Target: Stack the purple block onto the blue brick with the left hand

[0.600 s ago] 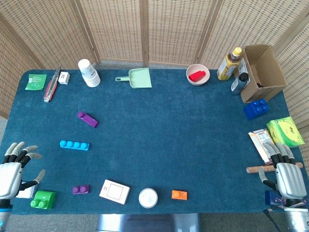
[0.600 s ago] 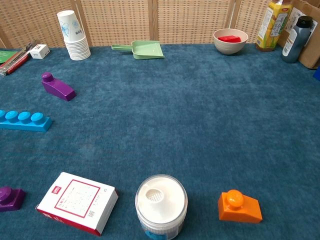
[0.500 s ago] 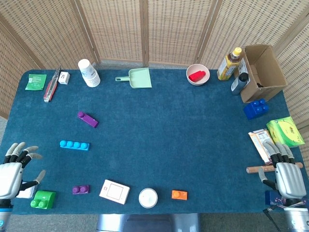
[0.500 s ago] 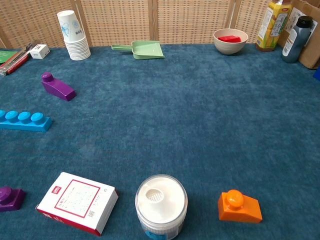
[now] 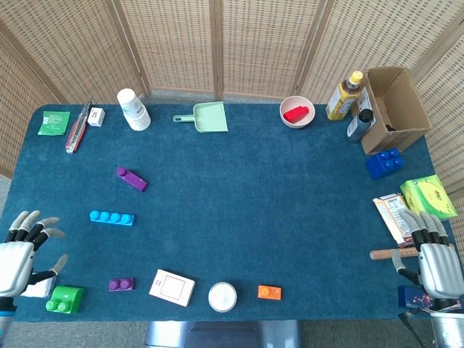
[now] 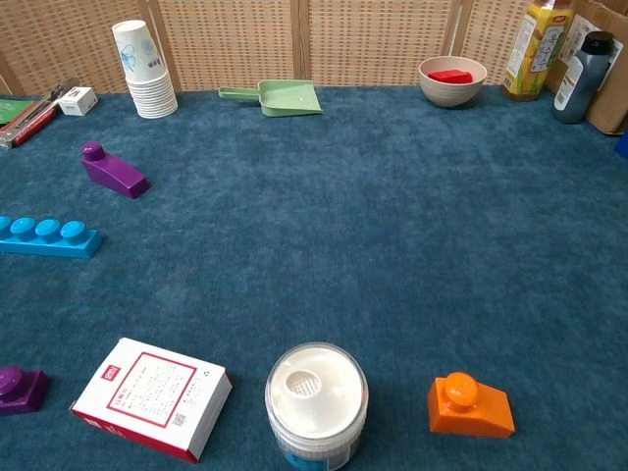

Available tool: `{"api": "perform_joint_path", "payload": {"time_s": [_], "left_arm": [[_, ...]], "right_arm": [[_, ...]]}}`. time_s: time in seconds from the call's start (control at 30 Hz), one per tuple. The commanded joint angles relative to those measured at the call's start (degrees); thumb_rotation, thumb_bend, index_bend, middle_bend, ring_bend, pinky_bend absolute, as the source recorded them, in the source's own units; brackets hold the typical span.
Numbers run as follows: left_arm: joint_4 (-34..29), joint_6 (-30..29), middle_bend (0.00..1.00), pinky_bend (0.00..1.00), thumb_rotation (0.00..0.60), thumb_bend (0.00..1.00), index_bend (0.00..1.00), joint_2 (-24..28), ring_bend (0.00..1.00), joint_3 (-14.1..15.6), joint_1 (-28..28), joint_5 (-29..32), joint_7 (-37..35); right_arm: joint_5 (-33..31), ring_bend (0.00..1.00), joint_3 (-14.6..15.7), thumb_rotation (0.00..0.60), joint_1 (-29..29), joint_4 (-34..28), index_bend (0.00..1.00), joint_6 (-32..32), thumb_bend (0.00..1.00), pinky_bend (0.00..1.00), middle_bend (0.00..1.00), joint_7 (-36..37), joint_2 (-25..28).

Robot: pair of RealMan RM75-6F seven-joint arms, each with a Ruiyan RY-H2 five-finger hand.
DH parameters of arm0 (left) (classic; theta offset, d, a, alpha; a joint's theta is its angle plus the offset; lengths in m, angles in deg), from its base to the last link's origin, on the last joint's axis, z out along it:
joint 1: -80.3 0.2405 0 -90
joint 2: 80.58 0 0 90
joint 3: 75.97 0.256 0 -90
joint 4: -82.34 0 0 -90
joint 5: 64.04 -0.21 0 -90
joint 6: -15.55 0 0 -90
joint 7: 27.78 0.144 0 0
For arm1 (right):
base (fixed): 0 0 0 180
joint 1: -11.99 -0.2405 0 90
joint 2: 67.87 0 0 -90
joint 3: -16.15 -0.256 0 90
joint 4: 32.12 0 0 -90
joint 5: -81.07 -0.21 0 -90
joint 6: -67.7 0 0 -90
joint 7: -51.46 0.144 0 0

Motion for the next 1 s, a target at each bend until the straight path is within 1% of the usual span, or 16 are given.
{"api": "perform_joint_path", "payload": {"time_s": [0.03,0.1,0.2,0.3,0.43,0.53,0.63,0.73,0.83,1.0], "left_arm": [[1.52,2.87,0.26,0.0,0.544,0.36,0.38,3.25,0.11,-0.07,-2.18,-1.05,-2.84],[2.16,5.39,0.26,0.0,0.528,0.36,0.39,5.22,0.11,0.19,-3.57,-1.25,-4.69],[4.19,9.62,0.26,0.0,0.525,0.36,0.39,7.75,0.11,0.31,-6.35,-1.86,-8.26],[7.01,12.23,0.25,0.0,0.525,0.36,0.39,8.28,0.11,0.04,-8.75,-2.66,-11.34],[11.4,15.77,0.25,0.0,0.525,0.36,0.37,7.77,0.1,-0.18,-12.19,-4.06,-14.37],[15.16,18.76,0.25,0.0,0.527,0.36,0.36,6.56,0.1,-0.49,-15.3,-4.99,-15.98],[17.7,19.97,0.24,0.0,0.521,0.36,0.36,5.28,0.1,-0.83,-16.99,-5.23,-16.59],[20.98,22.33,0.22,0.0,0.522,0.36,0.35,3.5,0.09,-1.41,-19.52,-4.96,-17.51],[24.76,25.69,0.2,0.0,0.51,0.36,0.34,1.47,0.07,-1.84,-22.44,-4.49,-16.86],[28.6,30.04,0.15,0.0,0.509,0.36,0.31,-1.46,0.04,-2.45,-26.36,-3.42,-17.49]], "right_arm": [[-0.11,0.0,-0.11,0.6,0.11,0.06,0.1,-0.15,0.41,0.07,0.13,0.15,0.27],[-0.27,0.0,-0.25,0.6,0.15,-0.06,0.1,-0.23,0.41,0.07,0.12,0.17,0.59],[-0.63,0.0,-0.73,0.6,0.2,-0.47,0.1,-0.59,0.41,0.07,0.1,-0.42,1.28],[-1.21,0.0,-1.07,0.6,0.07,-1.09,0.1,-0.36,0.41,0.07,0.1,-1.22,1.82],[-1.91,0.0,-1.42,0.6,-0.2,-1.88,0.1,0.15,0.41,0.07,0.1,-2.38,2.27],[-2.53,0.0,-1.74,0.6,-0.42,-2.38,0.1,0.46,0.41,0.07,0.1,-3.64,2.54],[-2.58,0.0,-1.66,0.6,-0.63,-2.69,0.1,0.93,0.41,0.07,0.1,-4.34,2.69],[-3.22,0.0,-1.73,0.6,-0.6,-2.9,0.1,1.14,0.41,0.07,0.1,-5.13,2.83],[-4.05,0.0,-1.82,0.6,-0.33,-2.92,0.1,1.08,0.41,0.07,0.1,-5.45,2.82],[-5.05,0.0,-1.88,0.6,0.23,-3.07,0.08,0.67,0.41,0.07,0.1,-5.82,2.69]]}}
